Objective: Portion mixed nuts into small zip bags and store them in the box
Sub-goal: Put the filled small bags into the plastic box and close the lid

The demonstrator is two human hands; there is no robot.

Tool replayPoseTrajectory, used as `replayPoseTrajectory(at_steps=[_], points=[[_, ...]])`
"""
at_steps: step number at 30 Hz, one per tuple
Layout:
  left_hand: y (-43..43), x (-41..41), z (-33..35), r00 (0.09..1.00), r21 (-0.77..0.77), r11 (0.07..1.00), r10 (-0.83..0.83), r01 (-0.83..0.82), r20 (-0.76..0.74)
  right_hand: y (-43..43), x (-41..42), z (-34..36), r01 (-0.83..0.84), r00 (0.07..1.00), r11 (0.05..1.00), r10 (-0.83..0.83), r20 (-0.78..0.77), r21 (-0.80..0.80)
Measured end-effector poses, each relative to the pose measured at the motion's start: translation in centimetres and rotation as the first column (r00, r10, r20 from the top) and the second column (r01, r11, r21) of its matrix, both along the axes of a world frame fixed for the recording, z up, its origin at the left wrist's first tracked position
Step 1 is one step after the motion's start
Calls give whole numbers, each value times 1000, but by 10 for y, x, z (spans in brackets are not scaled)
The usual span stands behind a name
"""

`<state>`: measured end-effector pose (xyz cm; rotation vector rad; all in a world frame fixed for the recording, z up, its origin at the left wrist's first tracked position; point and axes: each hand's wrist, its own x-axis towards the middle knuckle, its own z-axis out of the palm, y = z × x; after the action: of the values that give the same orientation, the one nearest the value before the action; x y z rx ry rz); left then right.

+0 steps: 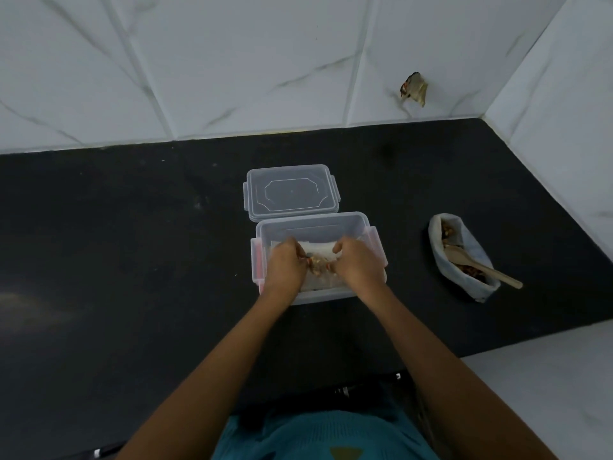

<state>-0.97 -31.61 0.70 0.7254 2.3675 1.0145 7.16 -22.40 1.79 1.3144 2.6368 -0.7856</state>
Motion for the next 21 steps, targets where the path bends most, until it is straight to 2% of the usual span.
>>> replayPoseTrajectory(at_steps=[3,9,12,16,21], points=[[-1,-2,-2,998,-79,996,-37,33,-43,2,-5,-2,-64,991,998,62,121,17],[-2,0,-3,985,-191,979,-102,75,-140,3,-7,-12,-119,979,993,119,168,-8],[-2,2,-3,977,-243,967,-124,80,-174,6,-9,-16,-53,986,997,60,158,-50],[-1,0,-3,974,-297,950,-151,95,-171,8,-9,-16,-104,982,994,108,152,-37],[-2,-4,4,975,-268,959,-140,91,-170,14,-6,-11,-112,992,988,118,51,-106]])
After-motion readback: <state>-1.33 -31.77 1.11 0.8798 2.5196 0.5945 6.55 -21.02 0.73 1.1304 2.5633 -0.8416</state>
